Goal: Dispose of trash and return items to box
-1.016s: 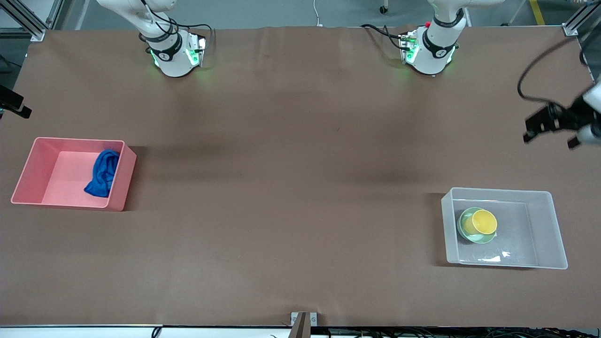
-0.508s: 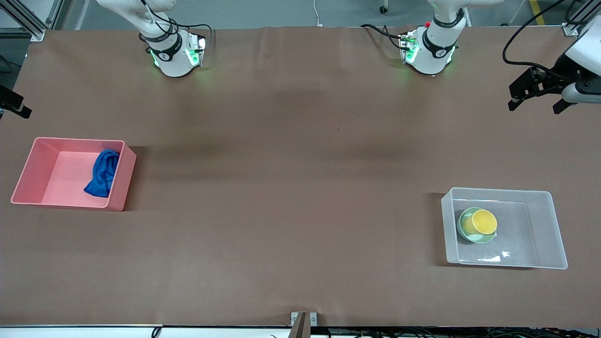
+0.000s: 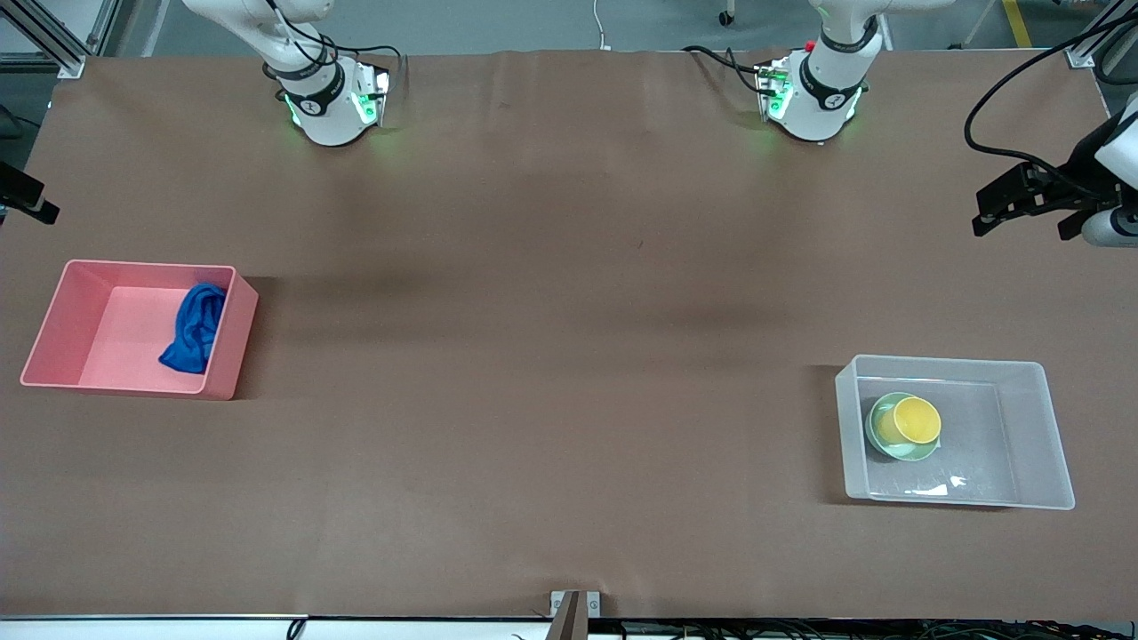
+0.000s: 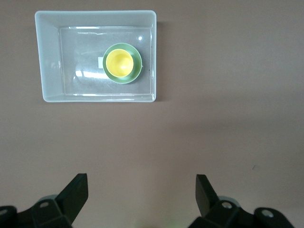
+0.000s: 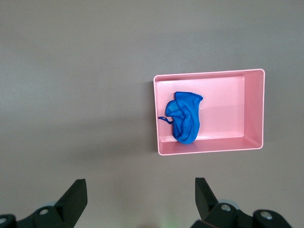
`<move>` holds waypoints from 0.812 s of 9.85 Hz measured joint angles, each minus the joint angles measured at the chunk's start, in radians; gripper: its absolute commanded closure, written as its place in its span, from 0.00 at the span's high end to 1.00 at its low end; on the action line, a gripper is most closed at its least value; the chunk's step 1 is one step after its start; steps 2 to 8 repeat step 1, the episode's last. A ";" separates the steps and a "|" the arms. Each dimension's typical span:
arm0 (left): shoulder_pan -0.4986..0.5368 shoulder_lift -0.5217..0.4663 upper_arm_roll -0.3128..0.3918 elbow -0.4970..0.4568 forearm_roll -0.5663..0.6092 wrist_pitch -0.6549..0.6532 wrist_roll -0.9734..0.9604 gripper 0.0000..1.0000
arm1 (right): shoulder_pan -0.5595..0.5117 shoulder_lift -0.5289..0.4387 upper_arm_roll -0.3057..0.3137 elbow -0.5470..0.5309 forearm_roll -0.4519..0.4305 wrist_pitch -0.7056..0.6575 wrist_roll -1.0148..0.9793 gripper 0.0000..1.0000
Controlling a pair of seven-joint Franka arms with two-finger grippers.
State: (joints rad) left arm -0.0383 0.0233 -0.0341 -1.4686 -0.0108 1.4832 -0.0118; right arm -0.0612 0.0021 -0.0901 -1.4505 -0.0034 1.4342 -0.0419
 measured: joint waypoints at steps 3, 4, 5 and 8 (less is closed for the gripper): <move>0.000 -0.002 -0.001 0.000 -0.001 -0.003 -0.011 0.99 | 0.000 0.000 0.000 0.000 0.000 0.000 0.000 1.00; 0.000 -0.002 -0.001 0.000 -0.001 -0.003 -0.011 0.99 | 0.000 0.000 0.000 0.000 0.000 0.000 0.000 1.00; 0.000 -0.002 -0.001 0.000 -0.001 -0.003 -0.011 0.99 | 0.000 0.000 0.000 0.000 0.000 0.000 0.000 1.00; 0.000 -0.002 -0.001 0.000 -0.001 -0.003 -0.011 0.99 | 0.000 0.000 0.000 0.000 0.000 0.000 0.000 1.00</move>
